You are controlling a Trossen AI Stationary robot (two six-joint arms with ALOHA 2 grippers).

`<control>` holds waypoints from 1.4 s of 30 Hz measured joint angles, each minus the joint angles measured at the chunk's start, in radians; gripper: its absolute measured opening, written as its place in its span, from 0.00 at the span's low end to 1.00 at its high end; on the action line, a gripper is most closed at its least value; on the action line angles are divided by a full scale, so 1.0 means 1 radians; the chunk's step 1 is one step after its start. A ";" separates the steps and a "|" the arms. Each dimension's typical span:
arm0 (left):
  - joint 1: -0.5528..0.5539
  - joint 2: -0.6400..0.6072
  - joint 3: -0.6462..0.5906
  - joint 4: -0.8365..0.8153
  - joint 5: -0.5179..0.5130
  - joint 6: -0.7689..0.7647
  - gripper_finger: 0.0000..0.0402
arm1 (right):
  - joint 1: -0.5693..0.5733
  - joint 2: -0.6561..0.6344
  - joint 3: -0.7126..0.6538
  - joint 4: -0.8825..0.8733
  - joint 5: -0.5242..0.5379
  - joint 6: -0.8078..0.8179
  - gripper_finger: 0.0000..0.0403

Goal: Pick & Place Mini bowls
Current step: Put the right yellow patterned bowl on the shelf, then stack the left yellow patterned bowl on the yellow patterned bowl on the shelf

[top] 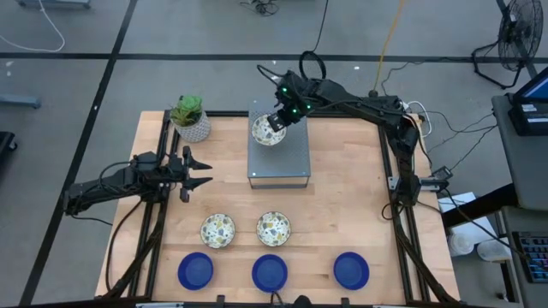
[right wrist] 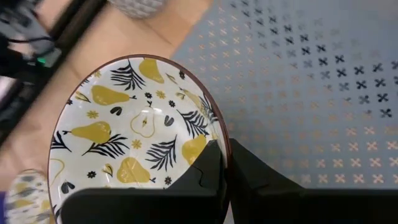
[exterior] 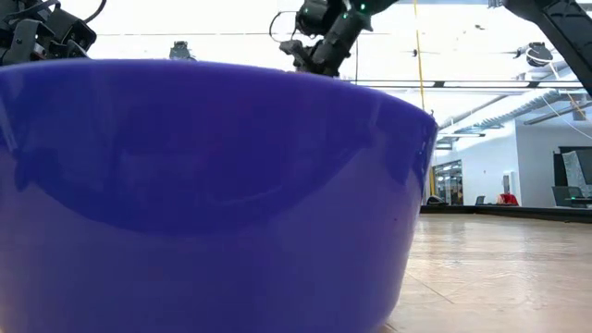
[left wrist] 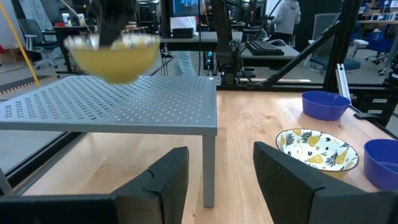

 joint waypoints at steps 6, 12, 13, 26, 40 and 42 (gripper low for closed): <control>0.000 0.000 0.000 0.000 0.000 0.000 0.45 | -0.049 -0.001 -0.055 0.067 -0.003 0.000 0.00; 0.000 0.000 0.000 0.000 0.000 0.000 0.45 | -0.095 -0.001 -0.087 0.110 -0.004 0.000 0.00; 0.000 0.000 0.000 0.000 0.000 0.000 0.45 | -0.100 -0.001 -0.095 0.121 -0.005 0.000 0.00; 0.000 0.000 0.000 0.000 0.001 0.000 0.45 | -0.112 -0.002 -0.147 0.169 -0.010 0.003 0.02; 0.000 0.000 0.000 0.000 0.001 0.000 0.45 | -0.111 -0.009 -0.149 0.171 -0.004 0.000 0.21; 0.000 0.000 0.000 0.000 0.001 0.000 0.45 | -0.111 -0.013 -0.149 0.195 -0.004 0.000 0.24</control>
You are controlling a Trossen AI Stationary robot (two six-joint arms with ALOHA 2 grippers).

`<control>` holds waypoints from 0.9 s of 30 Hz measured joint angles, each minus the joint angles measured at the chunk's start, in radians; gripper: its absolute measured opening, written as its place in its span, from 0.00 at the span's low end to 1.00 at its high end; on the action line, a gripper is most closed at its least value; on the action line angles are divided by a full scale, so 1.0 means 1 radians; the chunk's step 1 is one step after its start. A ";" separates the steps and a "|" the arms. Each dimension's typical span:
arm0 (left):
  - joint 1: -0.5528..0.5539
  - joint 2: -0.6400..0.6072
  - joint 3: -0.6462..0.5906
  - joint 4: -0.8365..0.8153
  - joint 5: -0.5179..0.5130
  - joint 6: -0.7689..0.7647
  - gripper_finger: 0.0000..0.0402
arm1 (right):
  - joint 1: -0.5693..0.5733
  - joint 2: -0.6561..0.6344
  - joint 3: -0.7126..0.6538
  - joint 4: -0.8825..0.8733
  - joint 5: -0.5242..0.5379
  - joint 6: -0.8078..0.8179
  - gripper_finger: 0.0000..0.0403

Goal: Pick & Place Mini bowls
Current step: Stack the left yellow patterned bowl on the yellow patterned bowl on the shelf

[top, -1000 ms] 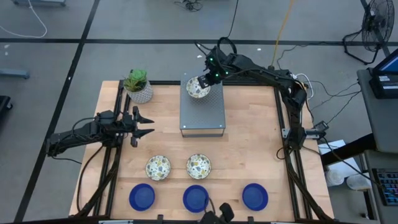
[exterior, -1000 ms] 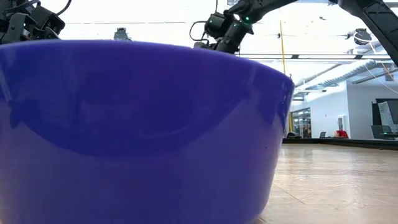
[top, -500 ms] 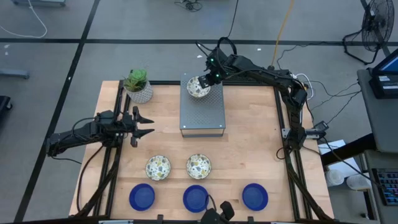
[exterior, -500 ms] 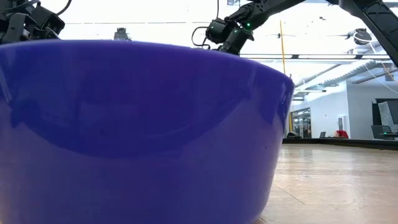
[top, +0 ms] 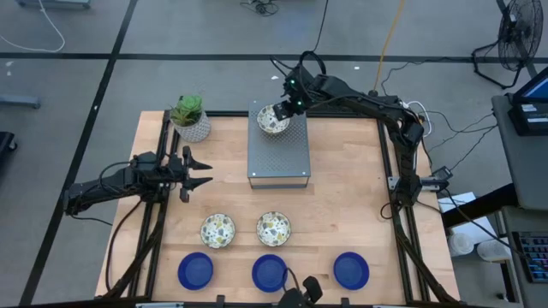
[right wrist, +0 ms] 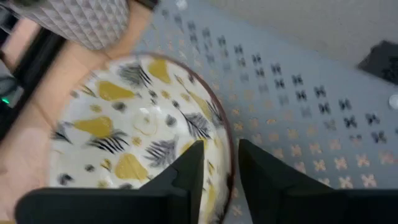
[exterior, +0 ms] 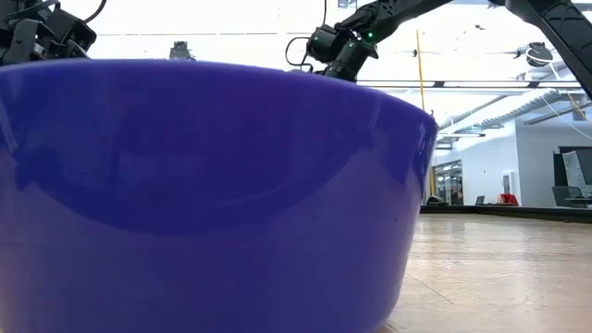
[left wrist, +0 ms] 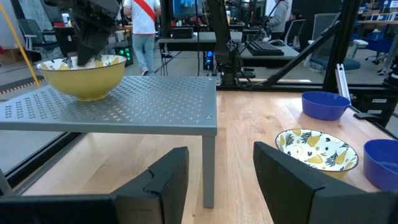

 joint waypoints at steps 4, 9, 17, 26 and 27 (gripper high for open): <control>0.000 0.000 0.000 0.000 0.000 0.000 0.45 | 0.000 -0.031 0.000 0.009 0.003 -0.002 0.28; 0.000 0.000 0.000 0.000 -0.001 0.000 0.45 | 0.000 -0.068 -0.001 0.007 0.004 -0.006 0.31; 0.000 0.000 0.000 0.000 -0.001 0.000 0.45 | 0.000 -0.154 0.000 -0.023 0.003 -0.015 0.32; 0.000 0.000 0.000 0.000 -0.001 0.000 0.45 | 0.004 -0.280 0.000 -0.149 0.006 -0.059 0.32; 0.000 0.000 0.000 0.000 -0.002 0.000 0.45 | 0.008 -0.296 0.000 -0.165 0.008 -0.060 0.32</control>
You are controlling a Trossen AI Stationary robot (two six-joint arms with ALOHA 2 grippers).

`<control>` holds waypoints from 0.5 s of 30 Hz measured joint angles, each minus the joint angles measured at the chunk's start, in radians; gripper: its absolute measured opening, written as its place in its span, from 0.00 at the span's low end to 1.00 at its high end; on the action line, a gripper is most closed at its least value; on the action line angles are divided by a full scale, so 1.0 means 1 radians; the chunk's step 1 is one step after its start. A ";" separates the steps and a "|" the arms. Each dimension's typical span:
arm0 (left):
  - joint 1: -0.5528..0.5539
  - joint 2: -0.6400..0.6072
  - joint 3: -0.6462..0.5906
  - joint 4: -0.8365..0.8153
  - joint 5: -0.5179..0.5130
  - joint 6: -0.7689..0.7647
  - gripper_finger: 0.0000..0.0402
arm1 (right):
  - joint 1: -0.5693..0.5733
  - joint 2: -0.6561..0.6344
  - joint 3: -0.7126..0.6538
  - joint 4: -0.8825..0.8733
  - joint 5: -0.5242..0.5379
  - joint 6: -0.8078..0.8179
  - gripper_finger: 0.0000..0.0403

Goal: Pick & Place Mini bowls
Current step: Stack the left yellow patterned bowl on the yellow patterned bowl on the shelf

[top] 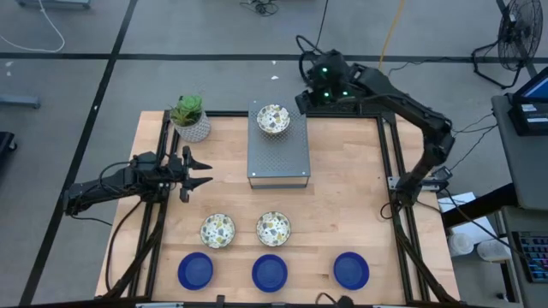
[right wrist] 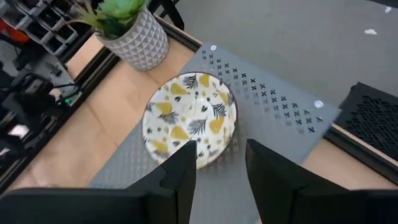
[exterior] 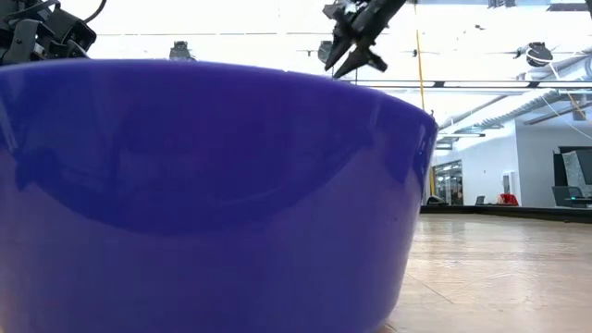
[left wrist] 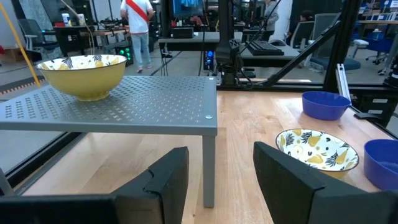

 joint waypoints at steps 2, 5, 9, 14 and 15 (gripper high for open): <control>0.000 0.000 0.000 0.000 0.000 0.000 0.45 | 0.005 -0.032 0.000 -0.053 0.016 -0.001 0.32; 0.000 0.000 0.000 0.000 0.000 0.000 0.45 | 0.028 -0.079 0.000 -0.110 0.087 -0.002 0.32; 0.000 0.000 0.000 0.000 0.000 0.000 0.45 | 0.068 -0.146 0.000 -0.179 0.173 0.002 0.32; 0.000 0.000 0.000 0.000 0.000 0.000 0.45 | 0.137 -0.228 0.000 -0.234 0.258 0.014 0.32; 0.000 0.000 0.000 0.000 0.000 0.000 0.45 | 0.152 -0.244 0.000 -0.250 0.273 0.023 0.32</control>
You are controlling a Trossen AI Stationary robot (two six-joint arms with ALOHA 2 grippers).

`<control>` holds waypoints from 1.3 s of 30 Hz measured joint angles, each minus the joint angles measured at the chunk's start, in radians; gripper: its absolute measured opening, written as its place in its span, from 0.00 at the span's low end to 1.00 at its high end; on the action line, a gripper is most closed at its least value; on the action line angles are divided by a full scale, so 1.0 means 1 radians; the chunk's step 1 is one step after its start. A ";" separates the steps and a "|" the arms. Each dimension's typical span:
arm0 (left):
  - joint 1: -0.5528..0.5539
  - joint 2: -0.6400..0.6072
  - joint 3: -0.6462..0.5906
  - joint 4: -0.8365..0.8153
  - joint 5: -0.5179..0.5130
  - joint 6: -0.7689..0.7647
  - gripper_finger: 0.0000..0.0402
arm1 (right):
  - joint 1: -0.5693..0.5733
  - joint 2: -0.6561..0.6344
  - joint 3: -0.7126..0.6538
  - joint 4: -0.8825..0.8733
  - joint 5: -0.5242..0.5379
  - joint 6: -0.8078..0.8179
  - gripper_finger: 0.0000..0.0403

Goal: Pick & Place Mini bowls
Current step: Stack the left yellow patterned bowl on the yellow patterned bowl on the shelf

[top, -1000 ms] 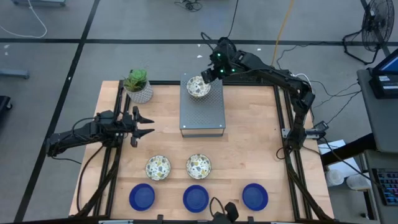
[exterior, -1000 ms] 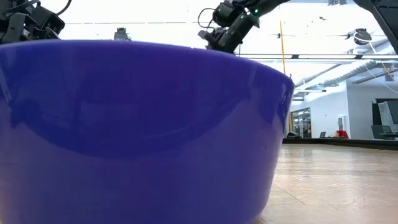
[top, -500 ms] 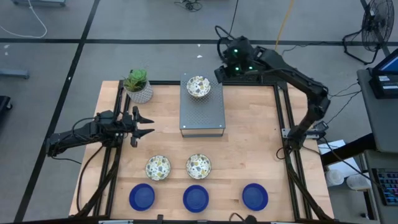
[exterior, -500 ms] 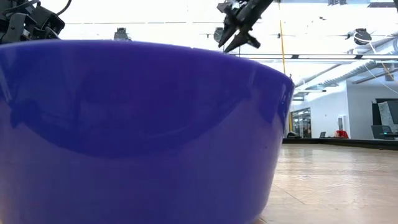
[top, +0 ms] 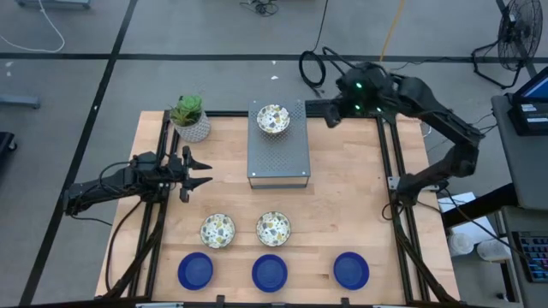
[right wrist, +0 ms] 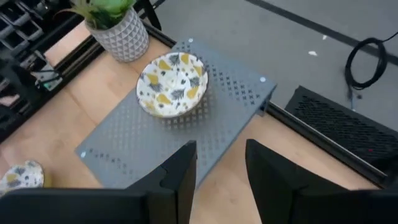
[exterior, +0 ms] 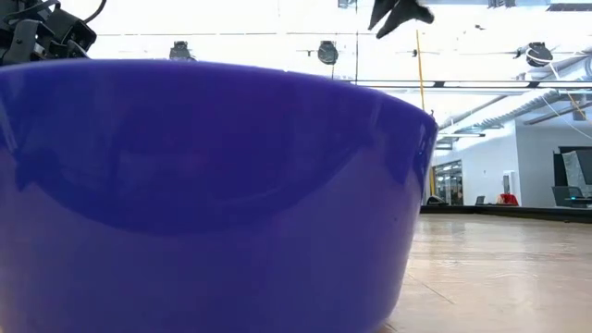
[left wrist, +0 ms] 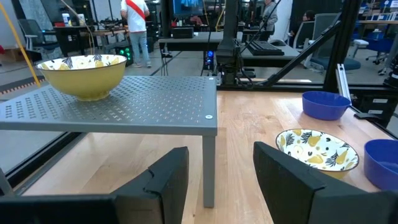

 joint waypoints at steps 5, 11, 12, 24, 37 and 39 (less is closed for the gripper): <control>0.000 0.000 0.000 0.000 0.000 0.000 0.45 | 0.086 -0.100 -0.071 0.001 0.066 0.046 0.32; 0.000 0.000 0.000 0.000 0.000 0.000 0.45 | 0.181 -0.261 -0.284 0.050 0.116 0.135 0.32; 0.000 0.000 0.000 0.000 -0.001 0.000 0.45 | 0.196 -0.290 -0.327 0.067 0.117 0.143 0.32; 0.000 0.000 0.000 0.000 -0.001 0.000 0.45 | 0.364 -0.748 -1.006 0.635 0.195 0.041 0.32; 0.000 0.000 0.000 0.000 -0.001 0.000 0.45 | 0.417 -1.013 -1.705 1.737 -0.021 -0.075 0.32; 0.000 0.000 0.000 0.000 -0.001 0.000 0.45 | 0.417 -1.033 -1.739 1.775 -0.024 -0.075 0.32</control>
